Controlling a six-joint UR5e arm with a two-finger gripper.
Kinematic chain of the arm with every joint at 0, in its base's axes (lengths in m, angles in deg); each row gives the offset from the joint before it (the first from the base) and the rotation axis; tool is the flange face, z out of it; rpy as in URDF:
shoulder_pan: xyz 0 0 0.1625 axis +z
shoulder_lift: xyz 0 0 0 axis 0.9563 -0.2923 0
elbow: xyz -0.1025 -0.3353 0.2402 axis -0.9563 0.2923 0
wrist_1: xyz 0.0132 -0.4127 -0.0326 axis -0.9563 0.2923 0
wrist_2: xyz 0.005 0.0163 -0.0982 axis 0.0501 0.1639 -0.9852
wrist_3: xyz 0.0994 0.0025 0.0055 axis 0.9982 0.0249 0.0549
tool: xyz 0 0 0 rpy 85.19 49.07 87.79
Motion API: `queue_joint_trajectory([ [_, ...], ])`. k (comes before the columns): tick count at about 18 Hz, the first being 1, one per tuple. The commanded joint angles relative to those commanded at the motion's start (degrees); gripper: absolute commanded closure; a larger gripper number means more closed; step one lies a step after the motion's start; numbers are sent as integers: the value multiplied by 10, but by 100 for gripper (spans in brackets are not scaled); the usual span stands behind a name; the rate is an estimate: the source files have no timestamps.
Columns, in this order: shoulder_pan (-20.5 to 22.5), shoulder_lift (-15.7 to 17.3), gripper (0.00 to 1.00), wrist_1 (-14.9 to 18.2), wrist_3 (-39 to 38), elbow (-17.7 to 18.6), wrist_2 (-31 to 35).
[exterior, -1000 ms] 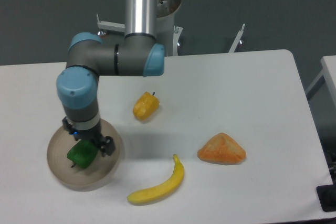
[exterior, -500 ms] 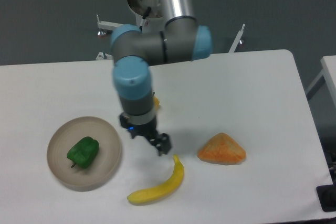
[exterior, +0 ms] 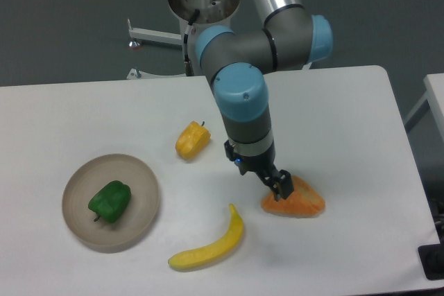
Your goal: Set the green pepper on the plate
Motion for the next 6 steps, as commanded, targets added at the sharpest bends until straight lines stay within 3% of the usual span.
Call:
queue_joint_trajectory([
  [6,4,-8,0,-2,0,1,-2],
])
